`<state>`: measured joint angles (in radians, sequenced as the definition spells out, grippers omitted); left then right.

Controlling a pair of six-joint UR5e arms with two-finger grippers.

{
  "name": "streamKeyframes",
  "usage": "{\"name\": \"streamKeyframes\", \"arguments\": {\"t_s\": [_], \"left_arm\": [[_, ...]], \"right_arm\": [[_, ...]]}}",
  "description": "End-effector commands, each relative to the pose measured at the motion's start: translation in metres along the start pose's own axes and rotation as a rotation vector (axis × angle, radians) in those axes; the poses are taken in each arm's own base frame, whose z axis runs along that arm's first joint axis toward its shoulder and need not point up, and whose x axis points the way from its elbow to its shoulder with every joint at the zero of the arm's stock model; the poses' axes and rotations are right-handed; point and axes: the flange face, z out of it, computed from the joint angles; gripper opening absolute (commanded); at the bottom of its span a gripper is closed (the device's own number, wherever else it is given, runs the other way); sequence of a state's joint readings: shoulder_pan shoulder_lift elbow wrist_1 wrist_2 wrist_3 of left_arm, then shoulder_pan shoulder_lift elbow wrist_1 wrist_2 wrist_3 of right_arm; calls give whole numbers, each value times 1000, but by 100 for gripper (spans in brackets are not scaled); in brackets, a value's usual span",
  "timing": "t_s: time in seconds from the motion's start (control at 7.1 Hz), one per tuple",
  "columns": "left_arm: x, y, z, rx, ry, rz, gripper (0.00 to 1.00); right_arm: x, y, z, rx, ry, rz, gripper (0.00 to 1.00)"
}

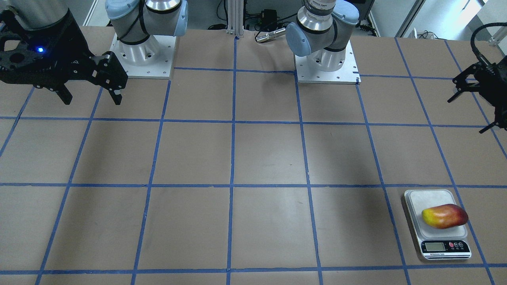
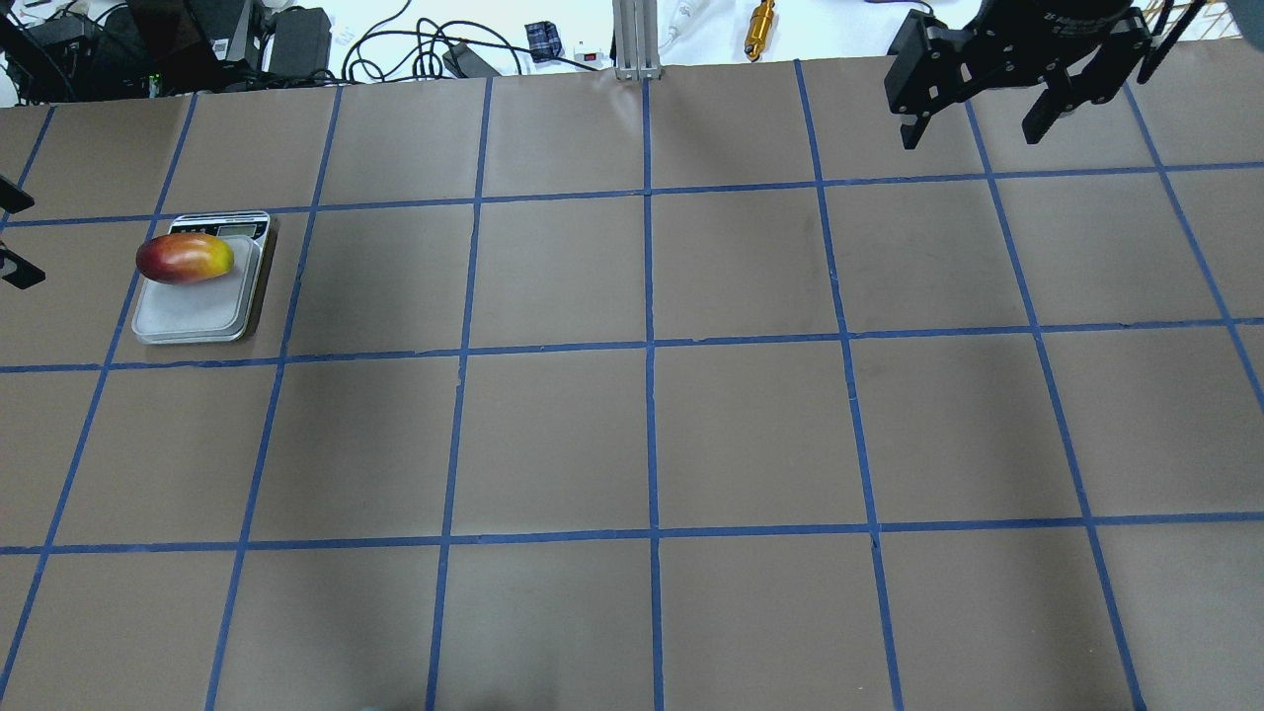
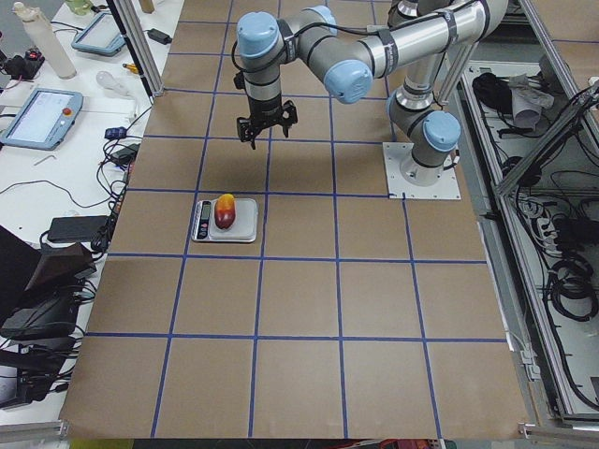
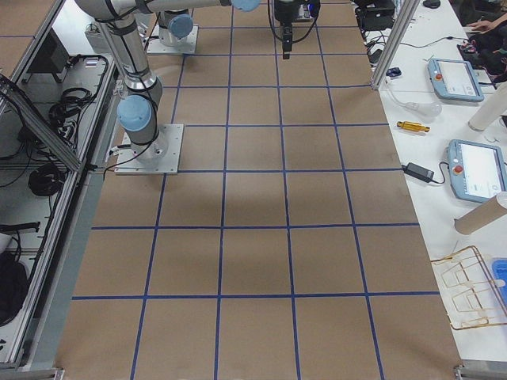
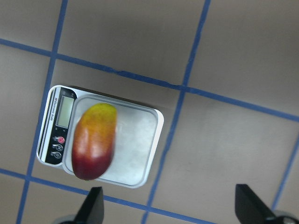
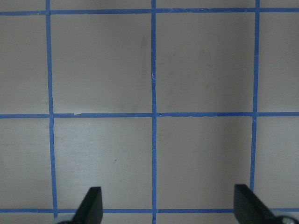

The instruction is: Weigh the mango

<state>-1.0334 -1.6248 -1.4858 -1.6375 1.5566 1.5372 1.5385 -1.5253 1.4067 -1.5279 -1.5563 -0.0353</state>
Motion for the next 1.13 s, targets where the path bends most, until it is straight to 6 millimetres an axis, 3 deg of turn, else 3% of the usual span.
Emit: {"name": "streamKeyframes", "arguments": {"t_s": [0.0,0.42,0.7,0.99], "left_arm": [[37,-9,-12,25,10,-352,100],[97,-133,-10,29,12,-687,100],[132,-182,-4,17,25,-886,100],[152,-216,-4,54,-9,-984,100]], "right_arm": [[0,0,-1,1,-1,0,100],[0,0,-1,1,-1,0,100],[0,0,-1,1,-1,0,100],[0,0,0,-1,-1,0,100]]}}
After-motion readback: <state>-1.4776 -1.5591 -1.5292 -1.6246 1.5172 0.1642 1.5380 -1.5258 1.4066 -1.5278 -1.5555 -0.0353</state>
